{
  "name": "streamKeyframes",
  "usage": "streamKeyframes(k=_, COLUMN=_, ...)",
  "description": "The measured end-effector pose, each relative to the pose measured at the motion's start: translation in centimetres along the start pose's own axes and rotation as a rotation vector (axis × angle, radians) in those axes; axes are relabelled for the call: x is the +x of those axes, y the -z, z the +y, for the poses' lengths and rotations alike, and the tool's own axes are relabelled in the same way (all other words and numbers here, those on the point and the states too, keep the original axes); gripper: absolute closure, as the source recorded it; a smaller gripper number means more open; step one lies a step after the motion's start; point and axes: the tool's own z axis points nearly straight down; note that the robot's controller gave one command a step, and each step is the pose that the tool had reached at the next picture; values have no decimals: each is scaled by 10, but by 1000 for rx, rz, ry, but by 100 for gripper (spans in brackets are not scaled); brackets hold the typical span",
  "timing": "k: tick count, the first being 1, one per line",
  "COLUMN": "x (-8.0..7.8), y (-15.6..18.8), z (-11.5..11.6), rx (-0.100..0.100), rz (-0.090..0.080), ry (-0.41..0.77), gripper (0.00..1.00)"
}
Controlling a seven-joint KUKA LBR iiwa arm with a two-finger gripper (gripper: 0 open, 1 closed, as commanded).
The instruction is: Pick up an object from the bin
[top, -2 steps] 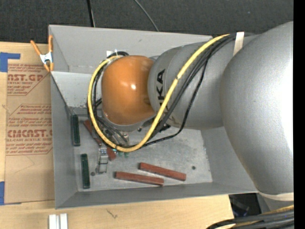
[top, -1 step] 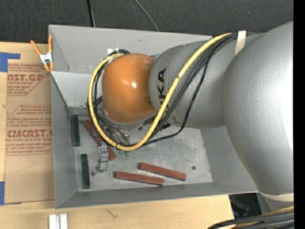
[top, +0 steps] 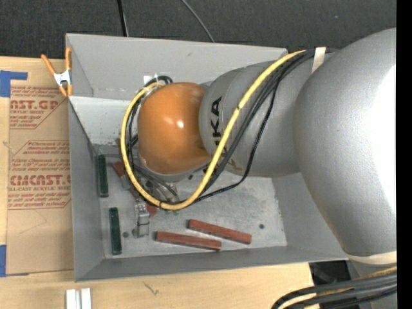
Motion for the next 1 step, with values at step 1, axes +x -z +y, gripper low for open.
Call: streamKeyframes(k=1, x=12, y=-35, z=5, rx=1, rz=11, ry=355, gripper=0)
